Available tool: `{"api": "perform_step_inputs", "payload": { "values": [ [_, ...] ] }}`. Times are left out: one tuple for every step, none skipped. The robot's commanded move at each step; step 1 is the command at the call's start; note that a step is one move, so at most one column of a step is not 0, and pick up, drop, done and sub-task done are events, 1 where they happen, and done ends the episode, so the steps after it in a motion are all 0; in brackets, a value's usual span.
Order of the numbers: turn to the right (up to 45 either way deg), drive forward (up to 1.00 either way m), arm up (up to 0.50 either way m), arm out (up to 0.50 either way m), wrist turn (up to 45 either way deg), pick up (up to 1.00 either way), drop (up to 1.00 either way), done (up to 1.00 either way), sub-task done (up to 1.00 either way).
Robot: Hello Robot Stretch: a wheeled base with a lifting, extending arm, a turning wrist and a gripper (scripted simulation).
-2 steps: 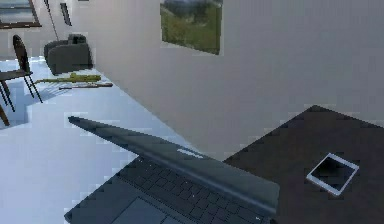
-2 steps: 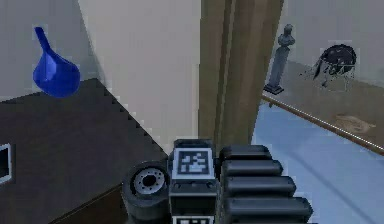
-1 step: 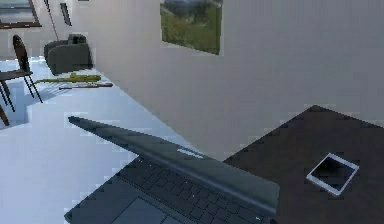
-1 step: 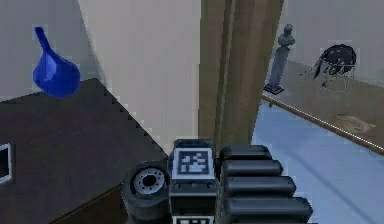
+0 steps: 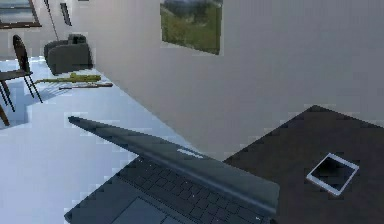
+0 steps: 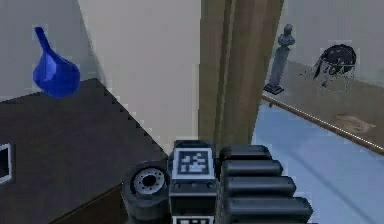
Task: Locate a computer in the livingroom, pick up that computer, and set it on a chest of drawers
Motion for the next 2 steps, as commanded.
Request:
{"api": "perform_step_inputs", "payload": {
  "values": [
    [0.0, 0.0, 0.0, 0.0, 0.0, 0.0, 1.0, 0.0, 0.0],
    [0.0, 0.0, 0.0, 0.0, 0.0, 0.0, 0.0, 1.0, 0.0]
  ]
}}
